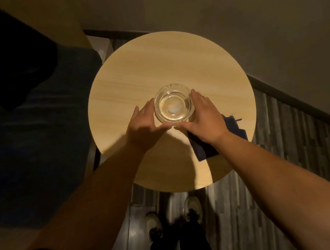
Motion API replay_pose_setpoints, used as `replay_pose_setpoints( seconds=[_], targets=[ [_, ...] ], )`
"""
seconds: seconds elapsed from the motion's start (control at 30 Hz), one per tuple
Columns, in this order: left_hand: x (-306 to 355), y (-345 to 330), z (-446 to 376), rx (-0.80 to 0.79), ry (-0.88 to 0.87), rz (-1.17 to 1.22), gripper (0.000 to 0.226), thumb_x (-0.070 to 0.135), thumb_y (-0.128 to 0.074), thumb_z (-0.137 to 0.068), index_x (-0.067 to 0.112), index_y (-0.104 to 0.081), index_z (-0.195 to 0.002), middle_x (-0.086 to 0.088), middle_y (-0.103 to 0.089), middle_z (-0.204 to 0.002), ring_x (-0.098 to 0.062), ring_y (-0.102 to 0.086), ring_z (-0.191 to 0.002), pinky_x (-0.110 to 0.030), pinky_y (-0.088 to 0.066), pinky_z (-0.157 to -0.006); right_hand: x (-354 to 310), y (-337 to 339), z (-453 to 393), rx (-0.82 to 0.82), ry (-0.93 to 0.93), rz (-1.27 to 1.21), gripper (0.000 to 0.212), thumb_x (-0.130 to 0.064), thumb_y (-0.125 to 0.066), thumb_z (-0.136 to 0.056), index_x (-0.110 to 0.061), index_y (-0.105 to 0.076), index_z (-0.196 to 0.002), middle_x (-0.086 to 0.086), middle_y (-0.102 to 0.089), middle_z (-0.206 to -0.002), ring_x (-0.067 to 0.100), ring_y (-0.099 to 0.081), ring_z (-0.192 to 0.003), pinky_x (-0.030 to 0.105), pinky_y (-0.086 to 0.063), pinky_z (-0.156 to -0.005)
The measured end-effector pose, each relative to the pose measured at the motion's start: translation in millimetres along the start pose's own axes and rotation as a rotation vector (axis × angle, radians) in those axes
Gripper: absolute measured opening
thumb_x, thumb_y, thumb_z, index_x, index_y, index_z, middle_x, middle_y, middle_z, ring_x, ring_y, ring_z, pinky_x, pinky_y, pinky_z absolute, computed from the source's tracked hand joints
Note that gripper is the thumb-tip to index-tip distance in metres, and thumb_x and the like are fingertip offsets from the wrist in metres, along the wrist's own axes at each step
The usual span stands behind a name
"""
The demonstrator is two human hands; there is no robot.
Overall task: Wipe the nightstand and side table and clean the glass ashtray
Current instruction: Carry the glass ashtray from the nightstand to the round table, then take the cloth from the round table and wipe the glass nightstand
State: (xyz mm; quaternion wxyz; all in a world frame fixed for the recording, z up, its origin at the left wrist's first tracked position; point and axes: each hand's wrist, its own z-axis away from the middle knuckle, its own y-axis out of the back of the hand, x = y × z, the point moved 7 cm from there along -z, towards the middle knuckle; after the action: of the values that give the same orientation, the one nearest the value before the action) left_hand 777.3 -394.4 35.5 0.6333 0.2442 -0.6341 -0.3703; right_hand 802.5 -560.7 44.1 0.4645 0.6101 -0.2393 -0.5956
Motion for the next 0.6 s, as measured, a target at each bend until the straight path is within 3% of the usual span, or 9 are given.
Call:
replay_pose_setpoints(
  seconds=[0.13, 0.33, 0.5, 0.6],
  targets=[
    [6, 5, 7, 0.078, -0.053, -0.235, 0.084, 0.062, -0.049, -0.081, -0.004, -0.047, -0.132, -0.017, -0.061, -0.119, -0.030, -0.062, -0.097, -0.052, -0.038, -0.100, -1, -6, -4, -0.020, 0.015, 0.001, 0.108, -0.060, -0.072, -0.070, -0.008, -0.019, -0.149, 0.015, -0.033, -0.151, 0.028, -0.028, -0.139, 0.044, -0.023, -0.115],
    [2, 5, 7, 0.052, -0.044, -0.278, 0.079, 0.057, -0.060, -0.082, -0.006, -0.051, -0.128, -0.020, -0.062, -0.118, -0.032, -0.062, -0.096, -0.053, -0.046, -0.089, -3, -11, -7, -0.020, 0.028, 0.018, 0.106, -0.057, -0.073, -0.071, -0.008, -0.019, -0.148, 0.015, -0.033, -0.152, 0.028, -0.027, -0.140, 0.043, -0.020, -0.116],
    [1, 1, 11, 0.028, 0.003, -0.236, 0.091, 0.066, -0.044, -0.081, -0.011, -0.049, -0.128, -0.027, -0.058, -0.126, -0.040, -0.053, -0.122, -0.061, -0.040, -0.100, 3, -18, -5, -0.033, 0.021, 0.020, 0.105, -0.058, -0.072, -0.070, -0.009, -0.021, -0.148, 0.013, -0.035, -0.150, 0.026, -0.030, -0.138, 0.044, -0.023, -0.114],
    [-1, -2, 11, -0.006, 0.010, -0.231, 0.094, 0.068, -0.041, -0.081, -0.012, -0.046, -0.131, -0.028, -0.054, -0.130, -0.040, -0.048, -0.126, -0.061, -0.037, -0.102, 3, -18, -5, -0.024, 0.015, 0.015, 0.105, -0.057, -0.072, -0.070, -0.009, -0.021, -0.147, 0.013, -0.036, -0.149, 0.026, -0.031, -0.136, 0.045, -0.025, -0.114]
  ],
)
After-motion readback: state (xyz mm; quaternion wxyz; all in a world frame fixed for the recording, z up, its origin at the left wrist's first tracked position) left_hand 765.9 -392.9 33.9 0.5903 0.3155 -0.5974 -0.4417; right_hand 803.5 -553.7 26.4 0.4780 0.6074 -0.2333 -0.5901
